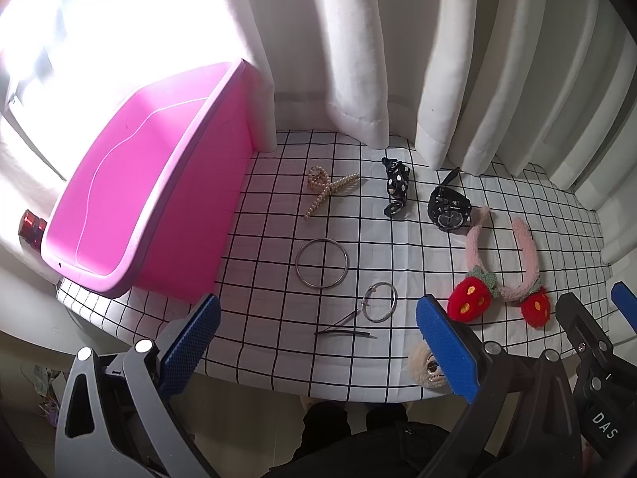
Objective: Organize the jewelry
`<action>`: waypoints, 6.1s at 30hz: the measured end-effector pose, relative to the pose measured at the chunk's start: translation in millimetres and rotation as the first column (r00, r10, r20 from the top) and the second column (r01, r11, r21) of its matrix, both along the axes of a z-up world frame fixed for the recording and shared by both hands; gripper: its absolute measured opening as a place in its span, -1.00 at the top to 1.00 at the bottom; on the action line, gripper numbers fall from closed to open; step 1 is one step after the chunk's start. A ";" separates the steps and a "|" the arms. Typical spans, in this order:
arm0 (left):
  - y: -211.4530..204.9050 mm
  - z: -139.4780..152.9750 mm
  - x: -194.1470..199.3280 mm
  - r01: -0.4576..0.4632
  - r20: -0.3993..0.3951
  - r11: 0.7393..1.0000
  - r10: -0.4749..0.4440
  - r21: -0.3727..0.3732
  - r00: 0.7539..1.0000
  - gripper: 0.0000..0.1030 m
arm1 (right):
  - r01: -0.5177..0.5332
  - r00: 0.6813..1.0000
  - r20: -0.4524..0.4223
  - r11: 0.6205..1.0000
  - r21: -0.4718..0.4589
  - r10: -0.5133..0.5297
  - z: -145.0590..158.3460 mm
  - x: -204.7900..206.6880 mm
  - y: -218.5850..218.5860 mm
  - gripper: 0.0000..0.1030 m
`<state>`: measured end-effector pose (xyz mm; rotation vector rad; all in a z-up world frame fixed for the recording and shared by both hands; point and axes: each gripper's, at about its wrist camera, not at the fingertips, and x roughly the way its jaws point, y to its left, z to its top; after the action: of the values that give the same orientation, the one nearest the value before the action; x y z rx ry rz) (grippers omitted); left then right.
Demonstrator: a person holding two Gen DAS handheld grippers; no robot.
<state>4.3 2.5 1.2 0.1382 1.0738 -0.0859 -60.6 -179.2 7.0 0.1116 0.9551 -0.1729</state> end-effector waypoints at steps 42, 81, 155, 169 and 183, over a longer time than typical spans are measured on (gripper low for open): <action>-3.4 -2.2 3.9 -0.005 -0.011 1.000 0.005 0.000 1.000 -0.88 | -0.006 1.000 -0.008 1.000 0.010 0.006 -6.1 4.4 -3.2 -0.83; 32.2 -129.3 29.4 -0.140 -0.123 0.989 0.134 -0.045 0.983 -0.88 | 0.079 0.984 -0.166 0.993 0.083 -0.065 -120.6 2.4 -98.6 -0.83; -12.0 -170.5 73.8 -0.054 0.000 0.994 0.054 -0.097 0.999 -0.29 | 0.101 0.988 -0.126 0.993 0.063 -0.092 -184.9 60.8 -135.4 0.77; -4.8 -123.6 64.2 -0.044 0.060 0.989 0.053 -0.141 0.997 -0.28 | 0.060 0.998 0.019 0.996 0.062 -0.061 -134.6 56.7 -129.2 0.77; 3.4 -59.5 53.1 -0.011 0.171 0.982 0.044 -0.187 0.984 -0.28 | -0.007 0.986 0.164 1.000 0.028 0.002 -60.8 55.4 -106.1 0.77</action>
<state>57.4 5.9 -58.3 -0.0369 0.8871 -0.1457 -5.2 -285.3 -53.8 0.1482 0.7935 -0.1435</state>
